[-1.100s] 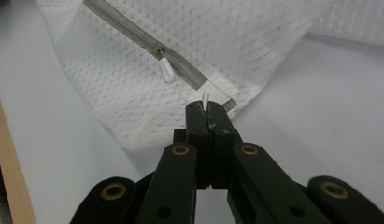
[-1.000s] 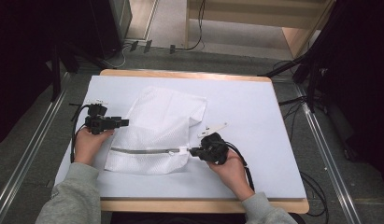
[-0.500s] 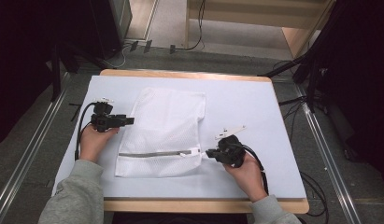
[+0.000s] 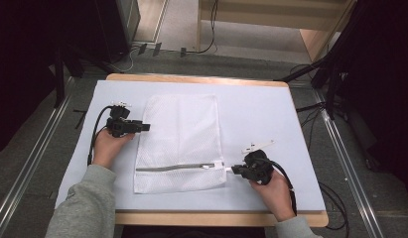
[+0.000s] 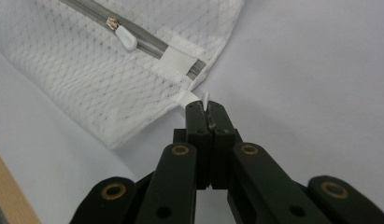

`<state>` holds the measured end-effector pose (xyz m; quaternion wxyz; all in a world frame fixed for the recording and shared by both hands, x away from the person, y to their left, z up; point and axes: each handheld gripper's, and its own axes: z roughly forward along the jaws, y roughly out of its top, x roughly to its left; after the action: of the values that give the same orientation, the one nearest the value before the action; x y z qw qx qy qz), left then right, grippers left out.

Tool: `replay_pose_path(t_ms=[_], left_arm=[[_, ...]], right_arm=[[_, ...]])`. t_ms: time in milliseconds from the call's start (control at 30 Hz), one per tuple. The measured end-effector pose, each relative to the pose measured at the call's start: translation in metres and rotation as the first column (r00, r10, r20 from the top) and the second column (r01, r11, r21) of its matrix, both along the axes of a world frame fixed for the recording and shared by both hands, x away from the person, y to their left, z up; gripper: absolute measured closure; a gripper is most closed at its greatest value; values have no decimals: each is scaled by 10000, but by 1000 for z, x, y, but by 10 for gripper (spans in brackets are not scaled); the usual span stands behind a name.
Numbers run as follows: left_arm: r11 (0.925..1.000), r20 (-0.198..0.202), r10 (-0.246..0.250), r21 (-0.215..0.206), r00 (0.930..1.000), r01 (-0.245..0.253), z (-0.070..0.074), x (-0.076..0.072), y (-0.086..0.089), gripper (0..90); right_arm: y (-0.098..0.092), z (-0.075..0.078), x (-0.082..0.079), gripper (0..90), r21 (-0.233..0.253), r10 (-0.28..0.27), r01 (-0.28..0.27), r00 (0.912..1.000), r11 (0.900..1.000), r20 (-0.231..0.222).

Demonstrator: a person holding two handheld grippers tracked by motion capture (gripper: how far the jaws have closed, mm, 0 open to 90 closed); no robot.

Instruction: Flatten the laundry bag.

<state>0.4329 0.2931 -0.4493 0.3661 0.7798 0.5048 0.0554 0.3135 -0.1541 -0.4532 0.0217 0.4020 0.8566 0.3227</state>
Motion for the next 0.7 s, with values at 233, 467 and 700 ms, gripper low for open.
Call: replay_pose_path(t_ms=[233, 467, 700], left_arm=[[9997, -104, -21, 223, 9999, 23, -3, 3, -6, 571], [9994, -253, 188, 283, 9995, -180, -4, 5, -6, 770], [9985, -442, 500, 235, 9978, -490, -4, 9, -6, 900]], right_arm=[[1, -9, -9, 900, -214, 160, -171, 9986, 9996, -514], [-3, -4, -11, 832, -12, 105, -106, 9996, 9999, -259], [-8, 9, 3, 700, 1009, -502, 410, 9947, 9941, 899]])
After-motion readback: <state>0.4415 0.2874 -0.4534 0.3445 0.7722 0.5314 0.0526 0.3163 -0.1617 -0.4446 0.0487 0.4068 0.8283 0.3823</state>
